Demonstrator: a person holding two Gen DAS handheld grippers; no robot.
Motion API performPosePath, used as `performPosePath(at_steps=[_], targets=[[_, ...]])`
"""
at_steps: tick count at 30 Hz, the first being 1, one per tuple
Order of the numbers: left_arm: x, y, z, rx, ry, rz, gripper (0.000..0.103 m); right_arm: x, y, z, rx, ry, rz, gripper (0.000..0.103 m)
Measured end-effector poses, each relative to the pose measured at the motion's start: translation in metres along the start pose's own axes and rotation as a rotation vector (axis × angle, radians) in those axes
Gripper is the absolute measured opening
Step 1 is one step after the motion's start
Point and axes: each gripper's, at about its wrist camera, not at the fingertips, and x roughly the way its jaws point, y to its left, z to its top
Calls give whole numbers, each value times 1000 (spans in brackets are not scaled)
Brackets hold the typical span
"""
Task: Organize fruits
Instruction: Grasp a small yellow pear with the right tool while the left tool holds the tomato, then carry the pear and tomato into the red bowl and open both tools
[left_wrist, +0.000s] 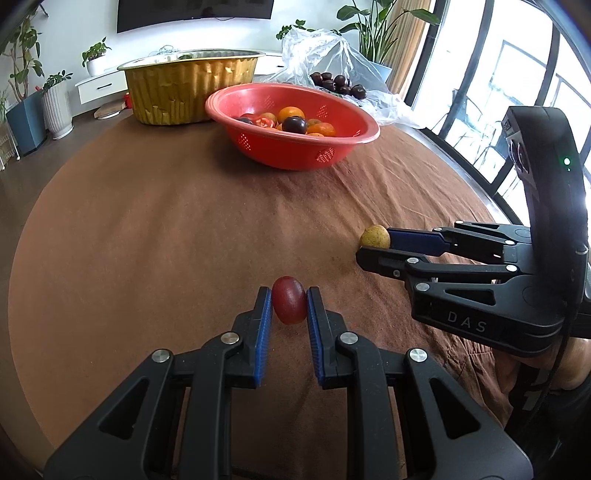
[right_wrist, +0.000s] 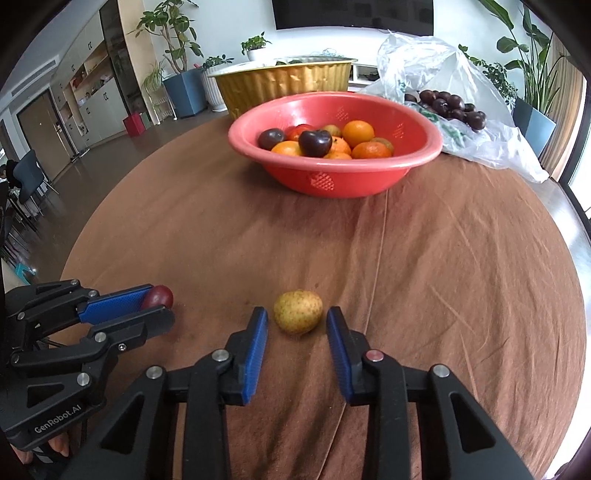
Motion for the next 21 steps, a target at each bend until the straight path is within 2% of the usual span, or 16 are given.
performPosePath(at_steps=[4,21], targets=[[1,0,-1,0,1,3,17,-1,-1,-1,6,-6,4,30],[3,1,-2,-4,1,11,17,-18,-13,3,54,-53,26,30]])
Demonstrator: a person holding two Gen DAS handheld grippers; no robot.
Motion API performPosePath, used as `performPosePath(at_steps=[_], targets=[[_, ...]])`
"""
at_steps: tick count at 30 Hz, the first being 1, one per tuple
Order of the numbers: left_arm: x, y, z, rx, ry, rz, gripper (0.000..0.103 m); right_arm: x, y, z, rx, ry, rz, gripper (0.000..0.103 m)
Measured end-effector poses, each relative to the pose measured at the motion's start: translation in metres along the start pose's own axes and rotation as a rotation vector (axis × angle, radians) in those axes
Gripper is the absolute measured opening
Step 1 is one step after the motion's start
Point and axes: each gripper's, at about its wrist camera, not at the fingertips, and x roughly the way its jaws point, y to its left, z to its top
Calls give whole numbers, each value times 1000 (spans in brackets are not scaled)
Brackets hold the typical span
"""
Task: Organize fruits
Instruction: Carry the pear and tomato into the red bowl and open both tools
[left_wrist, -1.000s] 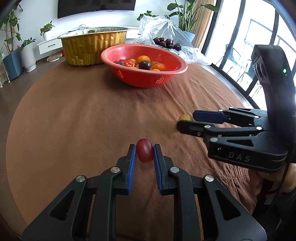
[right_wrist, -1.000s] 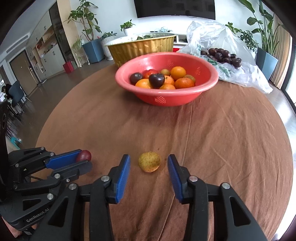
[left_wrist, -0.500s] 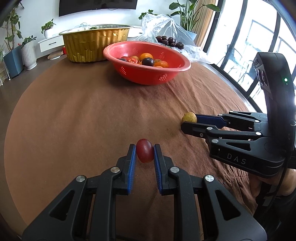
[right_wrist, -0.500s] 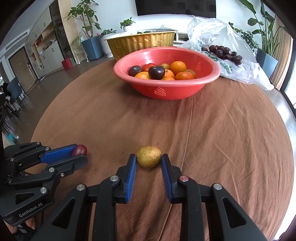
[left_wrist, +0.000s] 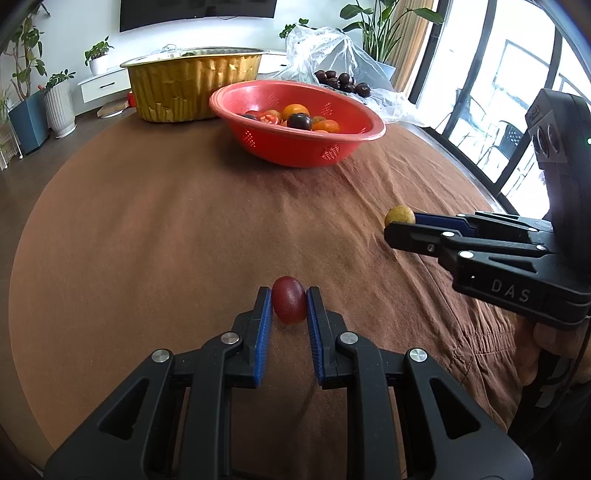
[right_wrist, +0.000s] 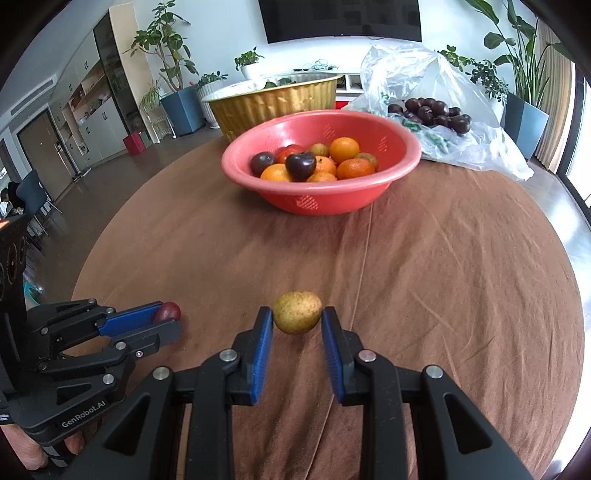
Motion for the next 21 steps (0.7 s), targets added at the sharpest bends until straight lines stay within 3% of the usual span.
performPosePath(at_steps=[11,21], targets=[[-4,3,15,-15,-24,-12,17,-17,-15,14,26,-40,1,30],[-14,10,86,34,-100,-2,17,-33,-42,54,27,-91,-41,30]])
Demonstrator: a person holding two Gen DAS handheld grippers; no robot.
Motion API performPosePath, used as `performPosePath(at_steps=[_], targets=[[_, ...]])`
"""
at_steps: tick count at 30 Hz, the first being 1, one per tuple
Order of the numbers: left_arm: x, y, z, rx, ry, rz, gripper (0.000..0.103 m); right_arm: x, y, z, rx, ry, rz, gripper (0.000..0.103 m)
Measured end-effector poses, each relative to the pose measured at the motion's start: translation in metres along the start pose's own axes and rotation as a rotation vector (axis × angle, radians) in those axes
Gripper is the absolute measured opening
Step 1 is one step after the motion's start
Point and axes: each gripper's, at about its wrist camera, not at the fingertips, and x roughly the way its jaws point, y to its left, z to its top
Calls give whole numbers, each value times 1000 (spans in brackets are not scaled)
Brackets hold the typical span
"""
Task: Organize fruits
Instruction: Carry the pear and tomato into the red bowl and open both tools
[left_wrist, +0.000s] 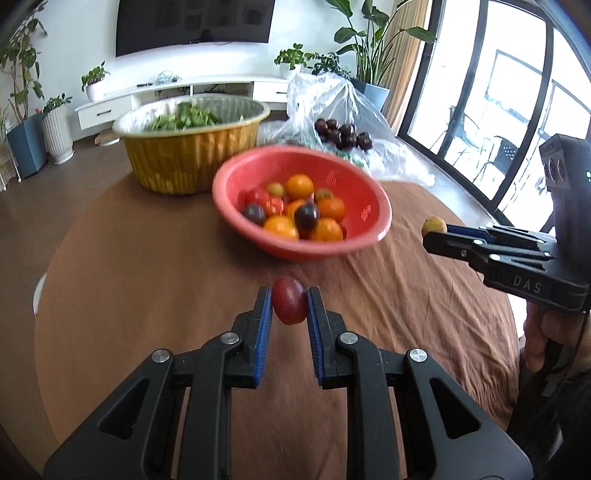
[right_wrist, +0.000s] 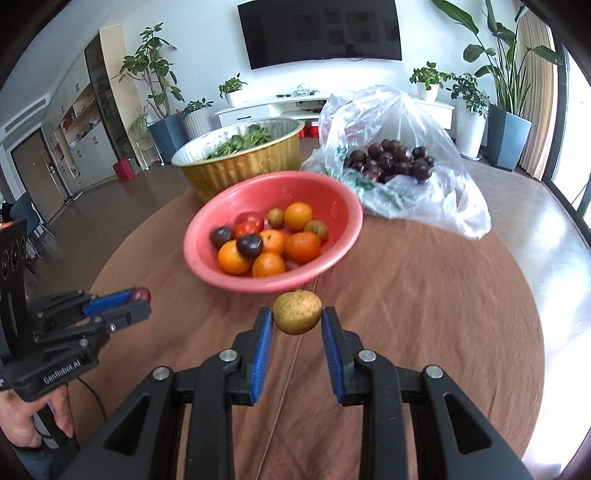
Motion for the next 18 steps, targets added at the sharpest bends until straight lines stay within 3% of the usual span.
performPosePath(at_steps=[6,11,18], targets=[[14,7,52,29,-26,11,17,10,-2,31,-27,-12,-7,30],[46,16,87,31,3,-9,17,34,-4,55,-25,15,10,30],[93,15,99,61,51,-19,17,67,-4,72,-26,61,22,30]])
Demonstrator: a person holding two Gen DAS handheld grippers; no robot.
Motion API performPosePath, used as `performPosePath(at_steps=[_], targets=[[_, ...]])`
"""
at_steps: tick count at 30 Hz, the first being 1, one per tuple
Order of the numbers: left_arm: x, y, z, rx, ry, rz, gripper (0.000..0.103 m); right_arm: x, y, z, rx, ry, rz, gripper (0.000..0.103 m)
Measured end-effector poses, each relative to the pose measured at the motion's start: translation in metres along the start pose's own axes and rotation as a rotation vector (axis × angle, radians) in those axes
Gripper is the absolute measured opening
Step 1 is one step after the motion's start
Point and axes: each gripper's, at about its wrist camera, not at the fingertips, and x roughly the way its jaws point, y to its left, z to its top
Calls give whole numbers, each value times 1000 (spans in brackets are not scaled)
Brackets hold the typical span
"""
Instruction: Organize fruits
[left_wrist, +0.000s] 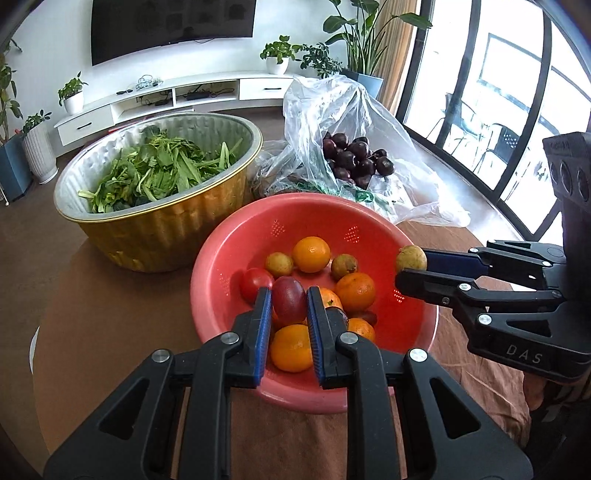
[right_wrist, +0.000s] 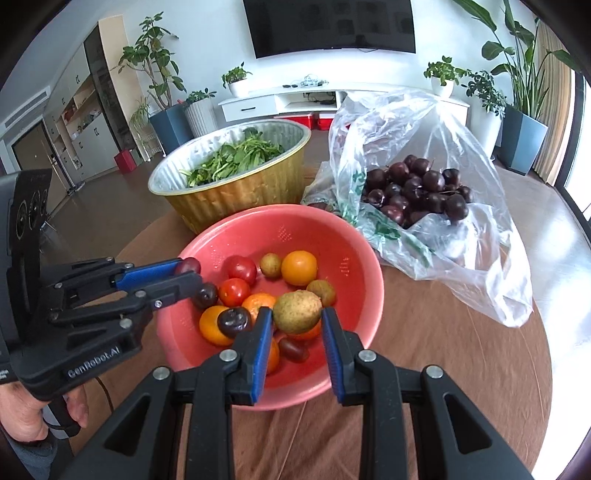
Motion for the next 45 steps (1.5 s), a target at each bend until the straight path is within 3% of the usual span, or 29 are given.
performPosePath(at_steps=[10,19,21,25,33,35,40,42,45], targets=[[38,8,2,5,37,-11,17,44,3,12,-34,60,-12,30],[49,7,2,21,42,-10,18,58,-1,9,-34,76,-29,30],[51,7,3,19,44,4,26,59,0,9,-37,80,-28,30],[51,9,2,11,44,10,29,59,3,8,-49,75,-36,32],[40,12,4,-8,8,54,61,41,4,4,-50,36,-66,33],[33,11,3,-16,-3,48,65,32,4,2,-52,19,-77,36],[-1,5,-2,-24,-68,110,85,3,6,-4,-51,-46,-96,57],[-21,1,-7,-32,-116,154,101,-13,7,-9,-36,-81,-92,64],[-63,-9,-18,-30,-224,172,103,-42,9,-17,-13,-154,-75,74]])
